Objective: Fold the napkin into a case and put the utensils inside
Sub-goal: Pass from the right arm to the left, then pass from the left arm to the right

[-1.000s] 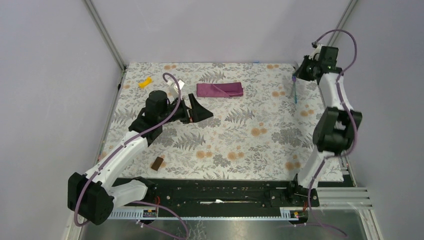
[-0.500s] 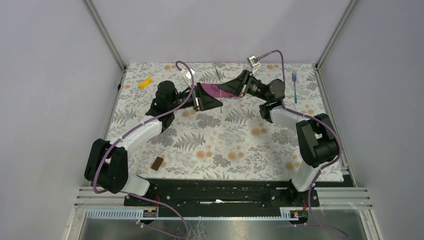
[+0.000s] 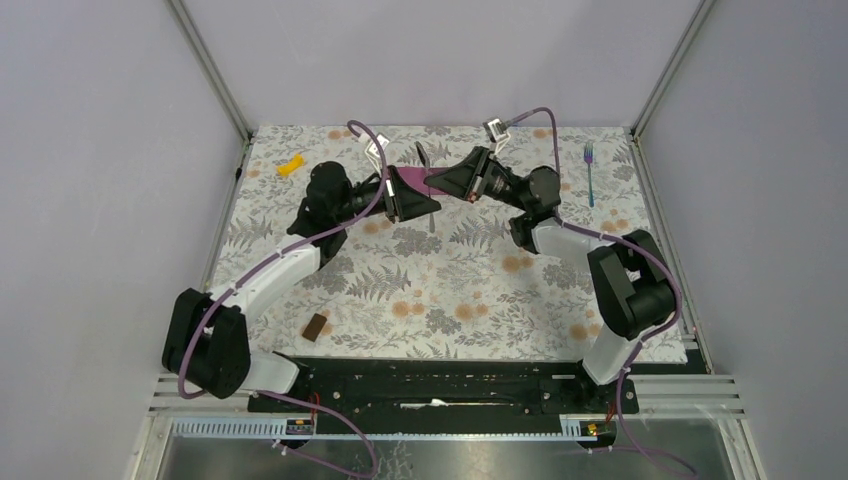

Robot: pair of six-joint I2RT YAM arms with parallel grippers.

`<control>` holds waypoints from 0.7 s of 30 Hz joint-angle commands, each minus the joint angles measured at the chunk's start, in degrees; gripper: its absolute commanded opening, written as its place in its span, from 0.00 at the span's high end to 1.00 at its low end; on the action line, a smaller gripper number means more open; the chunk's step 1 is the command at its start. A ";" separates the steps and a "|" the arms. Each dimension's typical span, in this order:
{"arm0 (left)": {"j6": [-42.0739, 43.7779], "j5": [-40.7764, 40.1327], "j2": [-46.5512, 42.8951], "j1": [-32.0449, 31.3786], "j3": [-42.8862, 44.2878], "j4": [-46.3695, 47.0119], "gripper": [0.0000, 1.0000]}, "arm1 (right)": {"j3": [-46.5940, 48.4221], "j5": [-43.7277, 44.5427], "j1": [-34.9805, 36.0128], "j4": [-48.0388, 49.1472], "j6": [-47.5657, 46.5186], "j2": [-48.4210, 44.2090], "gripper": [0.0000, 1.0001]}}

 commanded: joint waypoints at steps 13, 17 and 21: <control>44.92 -39.77 -0.90 -5.57 18.93 -57.12 1.00 | 36.70 16.21 1.05 -102.75 -57.67 -4.72 0.46; 48.21 -44.85 0.51 -9.15 21.23 -60.55 1.00 | 45.85 12.77 1.50 -109.84 -59.29 0.48 0.52; 48.91 -46.30 1.01 -10.47 21.97 -61.66 1.00 | 49.65 12.81 2.27 -114.84 -61.78 3.57 0.62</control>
